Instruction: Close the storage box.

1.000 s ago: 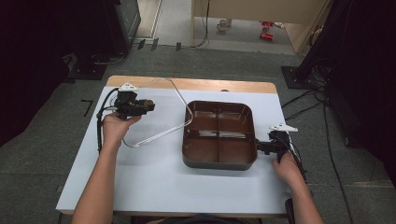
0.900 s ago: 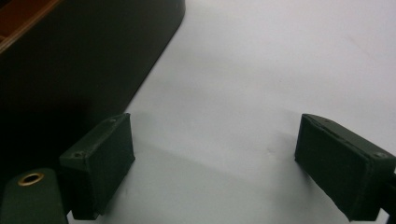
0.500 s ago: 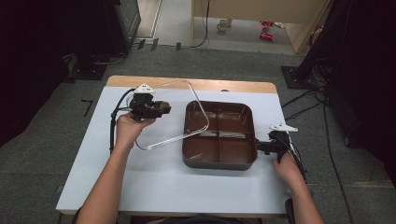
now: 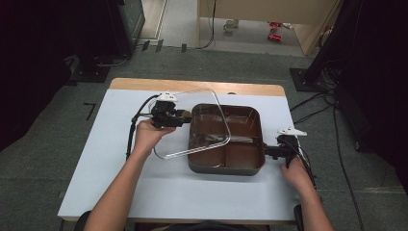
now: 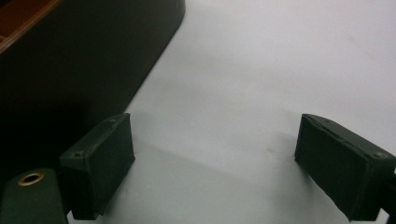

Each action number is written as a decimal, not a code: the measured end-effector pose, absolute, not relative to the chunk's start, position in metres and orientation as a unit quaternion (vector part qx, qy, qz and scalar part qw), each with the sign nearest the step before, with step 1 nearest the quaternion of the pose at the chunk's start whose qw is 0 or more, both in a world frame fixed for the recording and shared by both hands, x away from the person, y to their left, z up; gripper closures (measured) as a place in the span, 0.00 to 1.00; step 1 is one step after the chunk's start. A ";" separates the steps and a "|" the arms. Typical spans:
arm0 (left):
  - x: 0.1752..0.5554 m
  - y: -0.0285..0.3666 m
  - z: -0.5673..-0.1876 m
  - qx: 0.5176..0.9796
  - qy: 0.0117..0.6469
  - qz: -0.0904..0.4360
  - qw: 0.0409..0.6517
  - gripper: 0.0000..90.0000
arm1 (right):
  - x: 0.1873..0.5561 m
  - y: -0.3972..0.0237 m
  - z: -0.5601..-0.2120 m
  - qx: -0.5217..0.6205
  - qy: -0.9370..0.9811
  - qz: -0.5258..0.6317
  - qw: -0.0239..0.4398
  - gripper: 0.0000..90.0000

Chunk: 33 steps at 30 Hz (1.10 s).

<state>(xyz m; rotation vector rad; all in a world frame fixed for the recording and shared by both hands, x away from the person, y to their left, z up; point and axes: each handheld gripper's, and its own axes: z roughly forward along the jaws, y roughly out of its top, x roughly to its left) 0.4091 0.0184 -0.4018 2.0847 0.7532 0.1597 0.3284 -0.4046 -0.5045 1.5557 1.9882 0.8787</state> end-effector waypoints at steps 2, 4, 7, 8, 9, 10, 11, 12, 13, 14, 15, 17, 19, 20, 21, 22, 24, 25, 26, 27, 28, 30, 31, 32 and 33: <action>0.409 0.012 -0.403 0.845 0.296 0.064 0.441 0.66 | 0.328 -0.405 -0.505 0.566 0.724 0.320 0.232 0.12; 0.408 0.007 -0.403 0.850 0.290 0.062 0.436 0.66 | 0.328 -0.405 -0.504 0.566 0.723 0.320 0.232 0.12; 0.406 -0.003 -0.403 0.856 0.276 0.057 0.435 0.66 | 0.328 -0.405 -0.505 0.566 0.724 0.320 0.232 0.12; 0.405 -0.006 -0.403 0.858 0.270 0.057 0.433 0.66 | 0.328 -0.405 -0.505 0.566 0.724 0.320 0.232 0.12; 0.405 -0.010 -0.404 0.860 0.265 0.058 0.432 0.66 | 0.328 -0.405 -0.505 0.566 0.724 0.320 0.231 0.12; 0.404 -0.014 -0.406 0.862 0.260 0.063 0.430 0.66 | 0.328 -0.405 -0.504 0.566 0.724 0.320 0.231 0.12; 0.404 -0.019 -0.408 0.865 0.253 0.068 0.428 0.66 | 0.328 -0.405 -0.504 0.566 0.724 0.320 0.231 0.12; 0.403 -0.022 -0.409 0.867 0.249 0.069 0.426 0.66 | 0.328 -0.405 -0.505 0.566 0.723 0.320 0.232 0.12; 0.404 -0.026 -0.410 0.869 0.244 0.068 0.424 0.66 | 0.328 -0.405 -0.505 0.566 0.723 0.320 0.232 0.12; 0.404 -0.030 -0.412 0.872 0.241 0.063 0.422 0.66 | 0.328 -0.405 -0.505 0.566 0.724 0.320 0.232 0.12; 0.404 -0.034 -0.413 0.872 0.240 0.058 0.424 0.66 | 0.328 -0.405 -0.505 0.566 0.723 0.320 0.232 0.12; 0.404 -0.044 -0.416 0.875 0.232 0.047 0.423 0.66 | 0.328 -0.405 -0.504 0.566 0.724 0.320 0.232 0.12; 0.404 -0.052 -0.418 0.880 0.224 0.041 0.416 0.66 | 0.328 -0.405 -0.504 0.566 0.723 0.320 0.231 0.12; 0.403 -0.056 -0.420 0.883 0.221 0.041 0.413 0.66 | 0.328 -0.405 -0.505 0.566 0.723 0.320 0.232 0.12; 0.403 -0.060 -0.421 0.885 0.217 0.040 0.411 0.66 | 0.328 -0.405 -0.505 0.566 0.723 0.320 0.232 0.12; 0.403 -0.064 -0.422 0.885 0.214 0.037 0.411 0.66 | 0.328 -0.405 -0.505 0.566 0.723 0.320 0.232 0.12; 0.403 -0.070 -0.421 0.885 0.211 0.030 0.415 0.66 | 0.328 -0.405 -0.505 0.566 0.723 0.320 0.232 0.12; 0.404 -0.073 -0.421 0.886 0.208 0.030 0.413 0.66 | 0.328 -0.405 -0.505 0.566 0.723 0.320 0.232 0.12; 0.404 -0.076 -0.421 0.887 0.206 0.028 0.412 0.66 | 0.328 -0.405 -0.505 0.566 0.723 0.320 0.232 0.12; 0.403 -0.079 -0.421 0.888 0.204 0.027 0.411 0.66 | 0.328 -0.405 -0.505 0.566 0.723 0.320 0.232 0.12; 0.403 -0.083 -0.421 0.890 0.200 0.026 0.410 0.66 | 0.328 -0.405 -0.504 0.567 0.723 0.320 0.231 0.12; 0.402 -0.090 -0.421 0.892 0.191 0.022 0.409 0.66 | 0.328 -0.405 -0.504 0.567 0.723 0.320 0.231 0.12; 0.401 -0.093 -0.421 0.892 0.190 0.023 0.409 0.66 | 0.328 -0.405 -0.504 0.567 0.723 0.320 0.231 0.12; 0.401 -0.097 -0.421 0.893 0.187 0.022 0.409 0.66 | 0.328 -0.405 -0.504 0.567 0.723 0.320 0.231 0.12; 0.402 -0.099 -0.421 0.893 0.185 0.020 0.409 0.66 | 0.328 -0.405 -0.504 0.567 0.723 0.320 0.231 0.12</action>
